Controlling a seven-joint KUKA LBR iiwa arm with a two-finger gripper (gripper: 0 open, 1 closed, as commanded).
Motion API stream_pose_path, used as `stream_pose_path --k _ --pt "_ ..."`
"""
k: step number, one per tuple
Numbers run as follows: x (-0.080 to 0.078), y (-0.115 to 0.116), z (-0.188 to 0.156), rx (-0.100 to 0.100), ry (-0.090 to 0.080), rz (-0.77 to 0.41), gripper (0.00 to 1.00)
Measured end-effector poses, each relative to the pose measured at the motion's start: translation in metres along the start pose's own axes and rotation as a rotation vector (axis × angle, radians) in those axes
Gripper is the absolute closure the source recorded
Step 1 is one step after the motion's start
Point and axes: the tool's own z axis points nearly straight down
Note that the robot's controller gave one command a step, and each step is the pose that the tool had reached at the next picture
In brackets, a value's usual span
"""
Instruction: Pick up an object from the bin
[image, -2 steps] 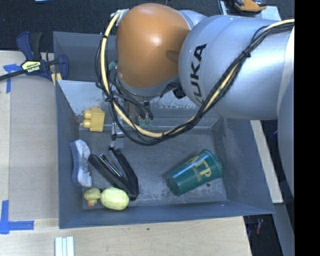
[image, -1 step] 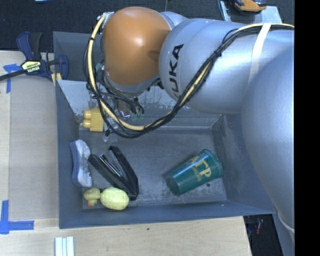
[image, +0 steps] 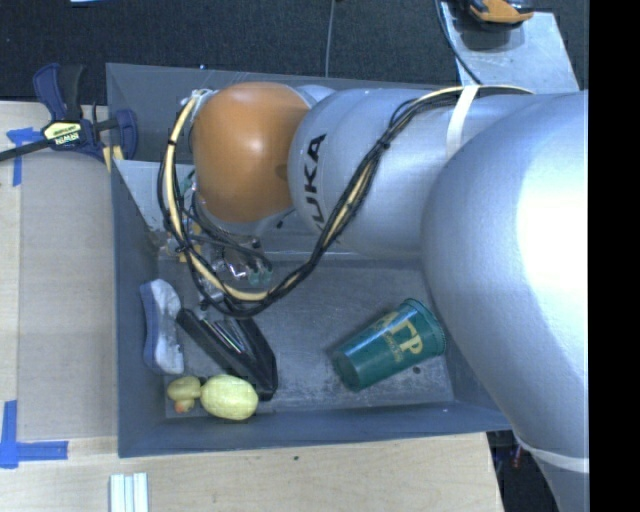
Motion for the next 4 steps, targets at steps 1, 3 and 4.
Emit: stream_pose_path --k 1,3,4 --pt "-0.004 0.001 0.036 0.001 0.000 -0.049 0.00" --pt "-0.025 -0.006 0.074 -0.004 -0.003 -0.309 1.00" --pt "-0.025 -0.006 0.074 -0.004 -0.003 -0.308 1.00"
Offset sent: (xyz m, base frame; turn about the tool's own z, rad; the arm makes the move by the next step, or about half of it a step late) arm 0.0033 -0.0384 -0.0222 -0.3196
